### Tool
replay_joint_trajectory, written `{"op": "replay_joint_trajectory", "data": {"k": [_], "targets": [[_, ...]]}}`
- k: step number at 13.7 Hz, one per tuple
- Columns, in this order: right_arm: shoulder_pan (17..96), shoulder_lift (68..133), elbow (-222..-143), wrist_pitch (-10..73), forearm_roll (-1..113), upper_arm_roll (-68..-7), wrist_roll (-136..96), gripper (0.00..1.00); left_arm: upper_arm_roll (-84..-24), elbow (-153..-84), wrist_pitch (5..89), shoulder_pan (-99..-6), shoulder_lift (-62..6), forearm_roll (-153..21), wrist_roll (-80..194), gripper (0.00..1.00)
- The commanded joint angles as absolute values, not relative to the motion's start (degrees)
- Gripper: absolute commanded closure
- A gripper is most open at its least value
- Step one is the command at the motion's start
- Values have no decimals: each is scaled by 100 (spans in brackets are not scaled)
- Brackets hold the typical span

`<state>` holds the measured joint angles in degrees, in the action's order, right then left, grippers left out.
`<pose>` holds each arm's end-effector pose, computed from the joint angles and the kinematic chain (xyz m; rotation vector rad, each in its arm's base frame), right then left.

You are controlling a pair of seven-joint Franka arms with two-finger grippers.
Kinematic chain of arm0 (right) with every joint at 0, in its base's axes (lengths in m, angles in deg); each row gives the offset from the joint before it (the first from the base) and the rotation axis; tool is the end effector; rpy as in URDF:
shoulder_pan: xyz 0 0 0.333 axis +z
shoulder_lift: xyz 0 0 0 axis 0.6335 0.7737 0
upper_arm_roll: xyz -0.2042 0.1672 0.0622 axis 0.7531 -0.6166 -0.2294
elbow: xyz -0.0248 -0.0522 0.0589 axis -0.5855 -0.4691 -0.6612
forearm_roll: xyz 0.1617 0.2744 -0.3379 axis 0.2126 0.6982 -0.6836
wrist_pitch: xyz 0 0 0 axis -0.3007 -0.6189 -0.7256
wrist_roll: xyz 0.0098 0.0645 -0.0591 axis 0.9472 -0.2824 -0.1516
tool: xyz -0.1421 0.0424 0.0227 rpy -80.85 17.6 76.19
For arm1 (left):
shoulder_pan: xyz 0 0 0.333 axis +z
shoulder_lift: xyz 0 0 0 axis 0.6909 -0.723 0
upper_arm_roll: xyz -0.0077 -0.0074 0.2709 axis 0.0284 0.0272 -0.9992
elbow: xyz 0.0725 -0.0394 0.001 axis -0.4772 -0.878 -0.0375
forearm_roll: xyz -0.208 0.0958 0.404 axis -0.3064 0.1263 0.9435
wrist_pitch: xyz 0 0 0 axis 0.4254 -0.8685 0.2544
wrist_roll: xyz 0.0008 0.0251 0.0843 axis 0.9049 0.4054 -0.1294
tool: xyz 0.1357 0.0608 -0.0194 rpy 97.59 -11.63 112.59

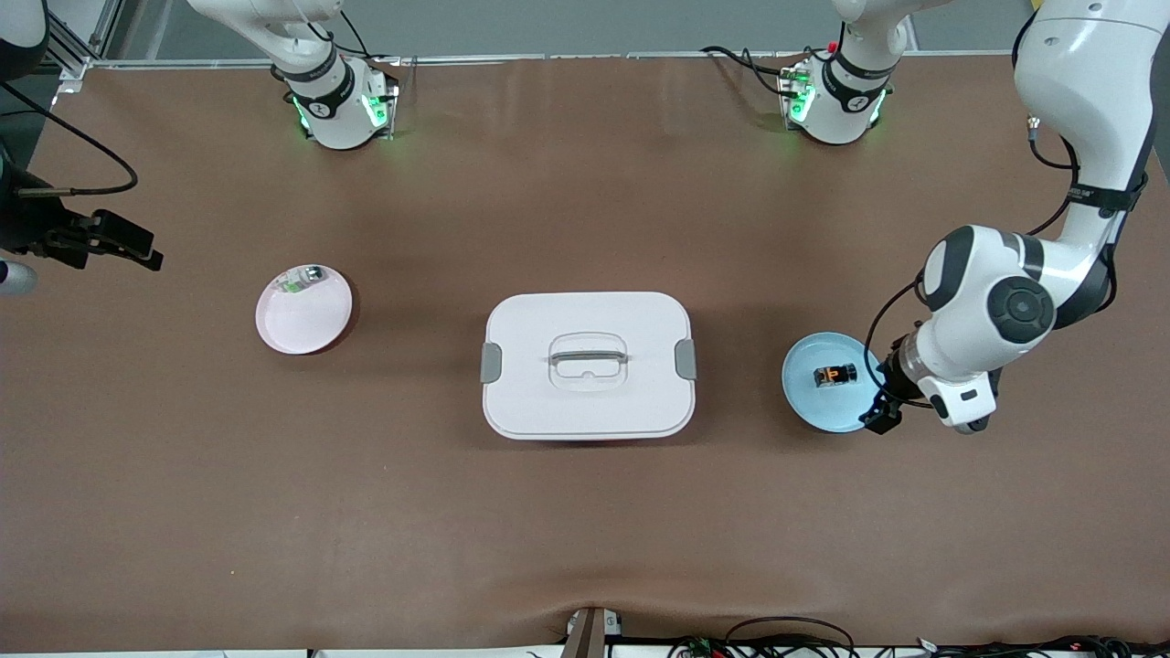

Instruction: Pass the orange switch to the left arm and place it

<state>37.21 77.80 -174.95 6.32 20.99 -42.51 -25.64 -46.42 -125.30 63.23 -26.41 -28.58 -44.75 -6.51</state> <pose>0.6291 -0.0208 0.5114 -3.1027 0.0843 0.0644 0.6736 -0.0949 0.1666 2.7183 1.4480 0.0230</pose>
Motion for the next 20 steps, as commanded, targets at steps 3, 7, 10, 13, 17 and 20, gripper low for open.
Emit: {"op": "replay_joint_trajectory", "data": {"k": [3, 7, 10, 13, 17, 20], "targets": [[3685, 7612, -17664, 716, 2021, -4296, -2530, 0, -4709, -12779, 6283, -2559, -2424, -5415, 2504, 0], [3694, 7621, -17673, 724, 2030, -4296, -2530, 0, -4771, -12929, 6248, -2551, -1976, -5558, 4717, 0], [3694, 7621, -17673, 733, 2030, -4296, -2530, 0, -4964, -13253, 6248, -2551, -1458, -5619, 6187, 0], [3685, 7621, -17664, 742, 2039, -4296, -2530, 0, -5219, -13456, 6160, -2533, -930, -5593, 6270, 0], [3685, 7621, -17664, 742, 2048, -4296, -2530, 0, -5220, -13255, 5633, -2401, -525, -5558, 6235, 0], [3685, 7621, -17664, 742, 2065, -4296, -2530, 0, -5228, -12983, 5291, -2357, -332, -5540, 6243, 0]]}}
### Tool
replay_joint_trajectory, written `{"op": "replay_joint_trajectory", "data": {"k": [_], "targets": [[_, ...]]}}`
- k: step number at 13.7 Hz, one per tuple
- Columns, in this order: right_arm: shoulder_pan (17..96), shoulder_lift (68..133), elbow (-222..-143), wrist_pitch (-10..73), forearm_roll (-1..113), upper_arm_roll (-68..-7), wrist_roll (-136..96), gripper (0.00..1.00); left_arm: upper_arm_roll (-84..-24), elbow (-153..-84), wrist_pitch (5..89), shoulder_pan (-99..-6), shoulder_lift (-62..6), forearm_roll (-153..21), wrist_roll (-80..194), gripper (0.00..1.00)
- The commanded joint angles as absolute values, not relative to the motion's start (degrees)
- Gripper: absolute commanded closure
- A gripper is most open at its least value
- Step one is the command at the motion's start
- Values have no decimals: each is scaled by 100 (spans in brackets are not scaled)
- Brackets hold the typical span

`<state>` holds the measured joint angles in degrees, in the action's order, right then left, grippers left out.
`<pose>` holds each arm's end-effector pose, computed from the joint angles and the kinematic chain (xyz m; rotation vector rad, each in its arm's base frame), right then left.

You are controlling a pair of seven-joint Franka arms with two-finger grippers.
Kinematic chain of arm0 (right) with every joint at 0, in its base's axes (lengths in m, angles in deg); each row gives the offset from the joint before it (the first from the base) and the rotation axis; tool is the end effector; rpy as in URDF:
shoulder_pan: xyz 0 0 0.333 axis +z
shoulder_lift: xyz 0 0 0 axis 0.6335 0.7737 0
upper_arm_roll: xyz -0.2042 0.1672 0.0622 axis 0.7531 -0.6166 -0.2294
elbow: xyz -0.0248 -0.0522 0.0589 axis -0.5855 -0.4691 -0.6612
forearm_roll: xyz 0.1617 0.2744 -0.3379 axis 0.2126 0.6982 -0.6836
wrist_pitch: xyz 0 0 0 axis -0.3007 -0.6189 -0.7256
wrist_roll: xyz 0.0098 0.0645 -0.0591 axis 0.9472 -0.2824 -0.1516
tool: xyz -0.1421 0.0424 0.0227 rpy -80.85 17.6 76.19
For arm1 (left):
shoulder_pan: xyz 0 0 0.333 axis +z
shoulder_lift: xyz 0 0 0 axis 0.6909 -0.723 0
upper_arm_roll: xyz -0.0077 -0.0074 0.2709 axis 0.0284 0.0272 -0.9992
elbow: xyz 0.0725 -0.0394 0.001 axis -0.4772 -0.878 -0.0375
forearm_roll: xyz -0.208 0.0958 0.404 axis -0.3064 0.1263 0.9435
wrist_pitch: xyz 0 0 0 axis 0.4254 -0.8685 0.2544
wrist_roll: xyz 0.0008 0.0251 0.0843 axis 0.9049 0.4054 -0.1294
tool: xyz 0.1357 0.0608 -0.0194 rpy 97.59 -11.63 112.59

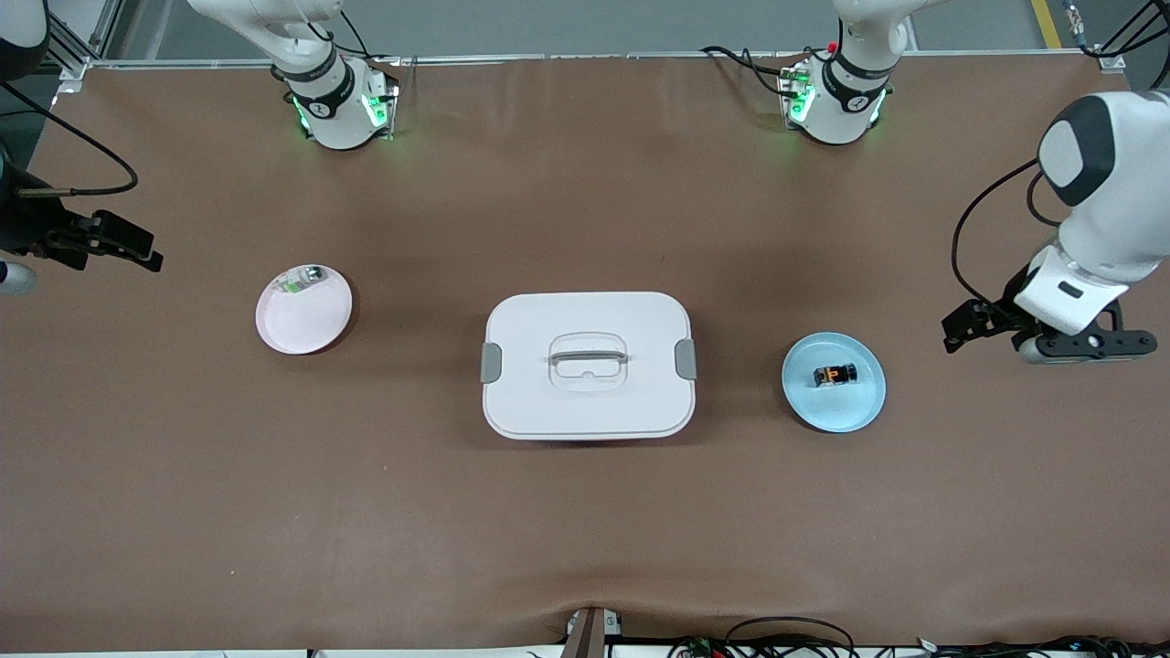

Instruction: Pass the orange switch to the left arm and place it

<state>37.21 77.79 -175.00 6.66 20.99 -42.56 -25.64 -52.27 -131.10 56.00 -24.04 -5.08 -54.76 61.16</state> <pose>0.6299 -0.0203 0.5115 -3.1029 0.0832 0.0563 0.6573 -0.0006 0.3485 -3.1209 -0.0299 -0.2851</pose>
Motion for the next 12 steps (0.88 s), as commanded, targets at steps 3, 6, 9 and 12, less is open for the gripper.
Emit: {"op": "replay_joint_trajectory", "data": {"k": [3, 6, 9, 12], "targets": [[3694, 7621, -17664, 742, 2065, -4296, -2530, 0, -5228, -12754, 4834, -2296, -112, -5540, 6296, 0], [3694, 7612, -17664, 733, 2065, -4296, -2530, 0, -5228, -12552, 4456, -2296, -15, -5549, 6323, 0], [3694, 7612, -17655, 733, 2065, -4296, -2530, 0, -5228, -12403, 4358, -2296, -23, -5549, 6331, 0], [3694, 7612, -17664, 742, 2065, -4296, -2530, 0, -5246, -12323, 4358, -2357, -58, -5549, 6323, 0]]}}
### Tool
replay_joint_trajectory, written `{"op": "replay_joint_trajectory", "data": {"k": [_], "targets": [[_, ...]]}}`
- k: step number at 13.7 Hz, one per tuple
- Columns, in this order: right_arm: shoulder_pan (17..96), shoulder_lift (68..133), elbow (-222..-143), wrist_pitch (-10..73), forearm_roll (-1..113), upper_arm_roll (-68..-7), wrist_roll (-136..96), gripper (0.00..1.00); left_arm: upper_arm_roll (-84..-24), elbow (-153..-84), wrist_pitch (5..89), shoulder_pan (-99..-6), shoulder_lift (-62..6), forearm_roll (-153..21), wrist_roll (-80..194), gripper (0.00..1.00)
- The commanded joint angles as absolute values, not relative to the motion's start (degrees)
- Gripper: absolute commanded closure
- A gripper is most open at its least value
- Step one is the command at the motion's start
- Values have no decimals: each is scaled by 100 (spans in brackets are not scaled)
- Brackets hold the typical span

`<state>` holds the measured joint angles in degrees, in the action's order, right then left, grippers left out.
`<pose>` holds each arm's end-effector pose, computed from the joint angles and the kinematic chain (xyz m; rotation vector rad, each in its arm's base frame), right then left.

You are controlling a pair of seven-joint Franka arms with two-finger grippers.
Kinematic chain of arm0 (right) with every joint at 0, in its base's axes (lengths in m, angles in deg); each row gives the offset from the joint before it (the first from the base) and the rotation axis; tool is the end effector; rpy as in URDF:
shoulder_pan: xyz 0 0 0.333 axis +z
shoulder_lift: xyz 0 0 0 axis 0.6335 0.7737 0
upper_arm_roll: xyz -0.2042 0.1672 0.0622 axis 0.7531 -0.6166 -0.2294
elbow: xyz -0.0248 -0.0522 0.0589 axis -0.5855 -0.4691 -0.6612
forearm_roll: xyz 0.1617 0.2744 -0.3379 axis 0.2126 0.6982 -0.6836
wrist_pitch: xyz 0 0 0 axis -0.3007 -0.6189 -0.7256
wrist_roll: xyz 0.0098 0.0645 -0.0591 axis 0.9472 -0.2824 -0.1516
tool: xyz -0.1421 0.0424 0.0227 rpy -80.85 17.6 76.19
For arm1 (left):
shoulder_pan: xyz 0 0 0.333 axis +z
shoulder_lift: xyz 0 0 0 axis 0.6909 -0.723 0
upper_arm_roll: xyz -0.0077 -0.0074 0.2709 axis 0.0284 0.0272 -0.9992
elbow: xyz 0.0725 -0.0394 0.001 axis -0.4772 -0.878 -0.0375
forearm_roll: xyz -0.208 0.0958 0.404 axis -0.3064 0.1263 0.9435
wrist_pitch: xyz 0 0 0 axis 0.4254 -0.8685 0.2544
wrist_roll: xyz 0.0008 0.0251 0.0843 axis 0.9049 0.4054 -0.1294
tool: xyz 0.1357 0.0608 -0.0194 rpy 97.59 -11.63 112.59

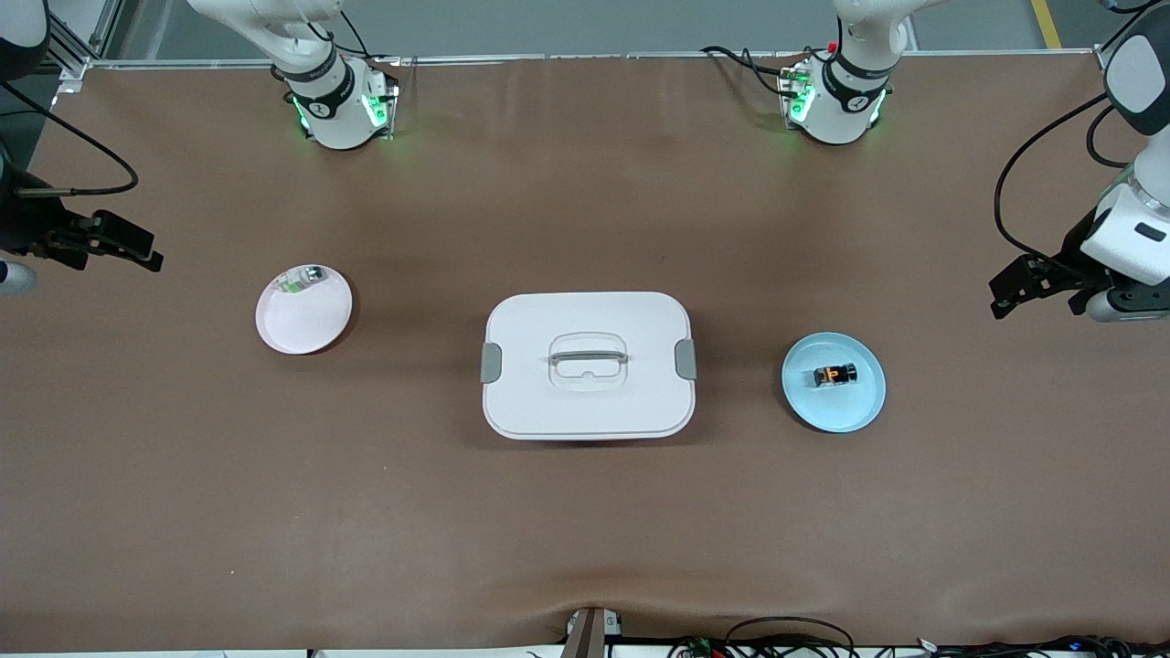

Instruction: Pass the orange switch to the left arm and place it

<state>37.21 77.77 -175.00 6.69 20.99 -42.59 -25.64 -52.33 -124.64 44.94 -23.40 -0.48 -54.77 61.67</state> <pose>0.6299 -0.0199 0.5118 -3.1030 0.0824 0.0549 0.6507 0.0067 0.4405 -3.0899 -0.0394 -0.2749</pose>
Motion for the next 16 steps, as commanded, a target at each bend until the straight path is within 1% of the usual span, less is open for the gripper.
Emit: {"op": "replay_joint_trajectory", "data": {"k": [1, 2, 4, 5, 7, 8, 9, 13, 16], "targets": [[3694, 7612, -17664, 733, 2065, -4296, -2530, 0, -5324, -12314, 4358, -2514, -67, -5558, 6279, 0], [3685, 7612, -17673, 733, 2065, -4296, -2530, 0, -5673, -12305, 4358, -2898, -76, -5558, 6235, 0], [3676, 7612, -17673, 733, 2065, -4296, -2530, 0, -6735, -12296, 4358, -3926, -76, -5549, 6243, 0], [3685, 7603, -17673, 733, 2065, -4296, -2530, 0, -7097, -12253, 4358, -4261, -76, -5549, 6270, 0], [3694, 7595, -17673, 742, 2030, -4296, -2530, 0, -7608, -12209, 4349, -4746, -59, -5549, 6296, 0], [3685, 7586, -17673, 759, 2021, -4296, -2530, 0, -7723, -12191, 4271, -4844, -41, -5540, 6305, 0], [3685, 7542, -17690, 820, 2021, -4288, -2530, 0, -7716, -12165, 4122, -4836, -23, -5540, 6314, 0], [3694, 7182, -18304, 1330, 2004, -4296, -2609, 0, -7698, -11665, 3578, -4853, -32, -5540, 6314, 0], [3772, 7173, -18315, 1331, 1837, -4323, -2688, 0, -7681, -11400, 3041, -4871, -15, -5540, 6410, 0]]}}
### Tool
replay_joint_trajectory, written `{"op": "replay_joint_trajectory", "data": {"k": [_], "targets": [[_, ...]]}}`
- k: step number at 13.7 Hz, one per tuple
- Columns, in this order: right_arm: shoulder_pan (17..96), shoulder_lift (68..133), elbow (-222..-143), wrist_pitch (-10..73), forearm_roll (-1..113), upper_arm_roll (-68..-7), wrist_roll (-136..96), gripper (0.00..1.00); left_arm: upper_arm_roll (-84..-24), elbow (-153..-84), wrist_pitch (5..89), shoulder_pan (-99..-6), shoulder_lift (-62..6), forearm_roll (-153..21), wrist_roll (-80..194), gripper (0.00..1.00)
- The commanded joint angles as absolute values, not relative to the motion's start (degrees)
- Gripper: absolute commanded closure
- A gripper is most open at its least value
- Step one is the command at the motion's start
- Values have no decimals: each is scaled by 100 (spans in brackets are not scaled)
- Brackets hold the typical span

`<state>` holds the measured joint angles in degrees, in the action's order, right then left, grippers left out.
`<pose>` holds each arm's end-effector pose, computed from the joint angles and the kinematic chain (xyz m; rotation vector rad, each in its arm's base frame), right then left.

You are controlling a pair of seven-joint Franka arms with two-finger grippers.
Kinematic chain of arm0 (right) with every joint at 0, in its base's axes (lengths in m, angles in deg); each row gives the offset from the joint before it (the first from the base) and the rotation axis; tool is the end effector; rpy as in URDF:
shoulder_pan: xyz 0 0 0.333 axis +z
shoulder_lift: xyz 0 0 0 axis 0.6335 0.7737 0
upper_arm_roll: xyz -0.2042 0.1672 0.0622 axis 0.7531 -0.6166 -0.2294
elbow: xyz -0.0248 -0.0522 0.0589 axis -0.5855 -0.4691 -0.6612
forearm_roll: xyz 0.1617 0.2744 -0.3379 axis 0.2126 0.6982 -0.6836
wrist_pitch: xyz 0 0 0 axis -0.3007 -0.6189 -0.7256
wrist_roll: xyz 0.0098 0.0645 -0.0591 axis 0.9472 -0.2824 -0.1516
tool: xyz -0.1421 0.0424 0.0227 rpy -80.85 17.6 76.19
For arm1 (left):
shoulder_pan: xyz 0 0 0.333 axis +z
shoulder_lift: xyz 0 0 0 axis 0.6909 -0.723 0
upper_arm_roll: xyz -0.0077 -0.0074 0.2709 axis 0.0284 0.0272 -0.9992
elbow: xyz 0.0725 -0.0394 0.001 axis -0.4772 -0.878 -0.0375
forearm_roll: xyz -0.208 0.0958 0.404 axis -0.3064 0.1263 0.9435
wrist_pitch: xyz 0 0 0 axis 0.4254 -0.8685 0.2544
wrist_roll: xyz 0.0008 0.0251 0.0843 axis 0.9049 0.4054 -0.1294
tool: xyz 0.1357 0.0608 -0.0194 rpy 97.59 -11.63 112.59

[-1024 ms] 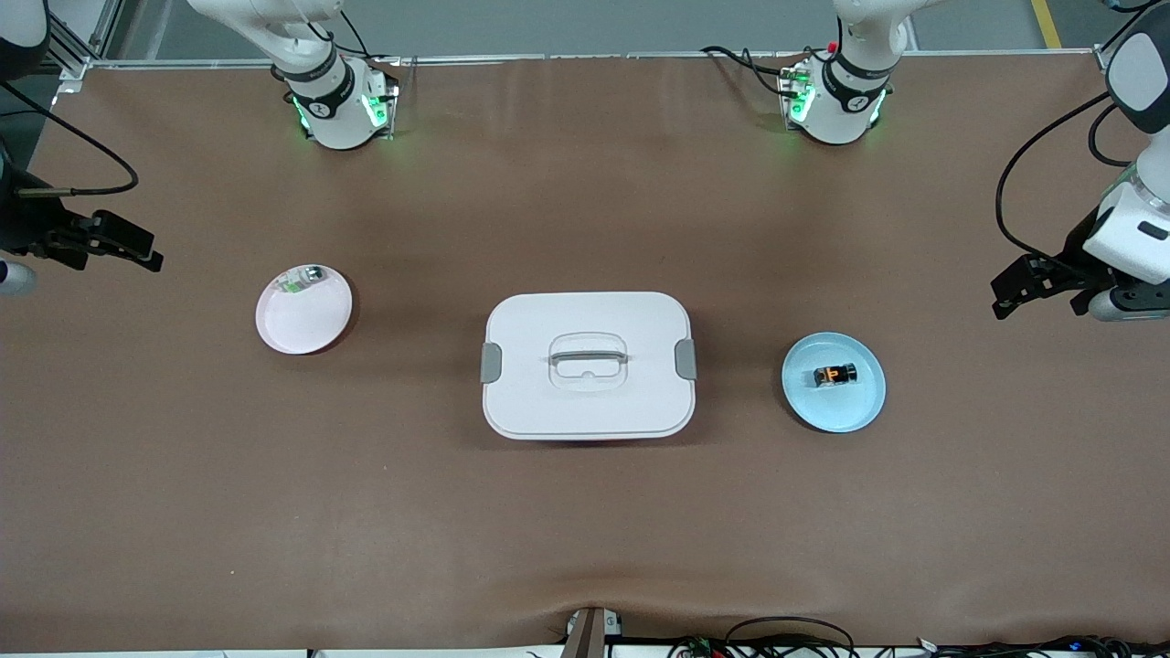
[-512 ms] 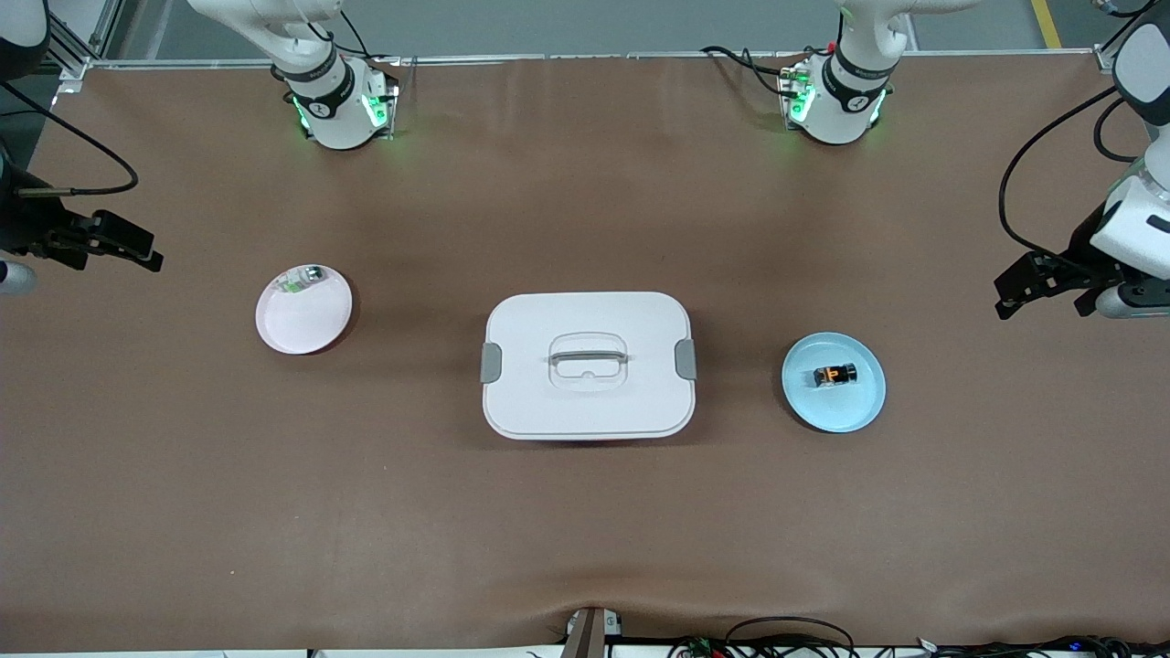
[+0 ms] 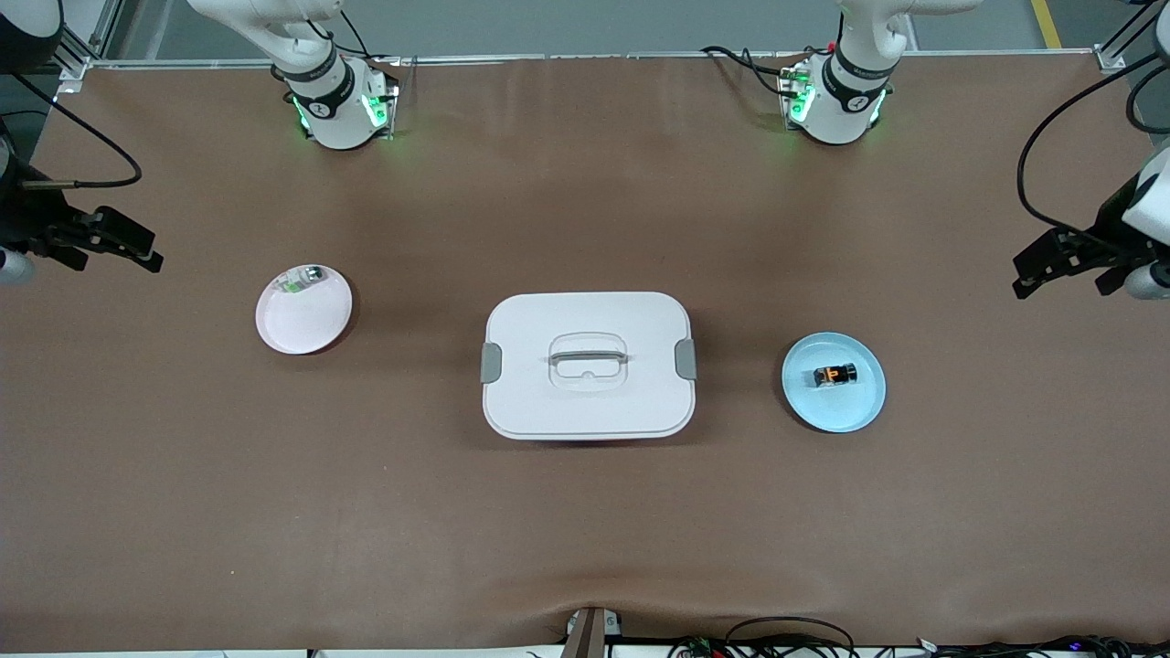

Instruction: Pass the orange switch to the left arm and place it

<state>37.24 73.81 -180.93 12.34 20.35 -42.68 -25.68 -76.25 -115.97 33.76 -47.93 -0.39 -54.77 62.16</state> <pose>0.6226 -0.0203 0.5069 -3.1151 0.0827 -0.0446 0.6441 0.0021 0.5080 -3.1061 -0.0198 -0.2130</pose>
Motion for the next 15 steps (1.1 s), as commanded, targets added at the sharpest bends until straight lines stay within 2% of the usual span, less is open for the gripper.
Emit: {"op": "replay_joint_trajectory", "data": {"k": [1, 4, 15], "targets": [[3834, 7164, -18306, 1305, 1758, -4323, -2871, 0, -7637, -11322, 2848, -4871, -6, -5540, 6480, 0], [3870, 7155, -18306, 1278, 1696, -4314, -2970, 0, -7566, -10934, 2346, -4871, -15, -5610, 6498, 0], [3826, 7155, -18288, 1208, 1696, -4279, -2882, 0, -7470, -10925, 2328, -4888, -58, -5637, 6314, 0]]}}
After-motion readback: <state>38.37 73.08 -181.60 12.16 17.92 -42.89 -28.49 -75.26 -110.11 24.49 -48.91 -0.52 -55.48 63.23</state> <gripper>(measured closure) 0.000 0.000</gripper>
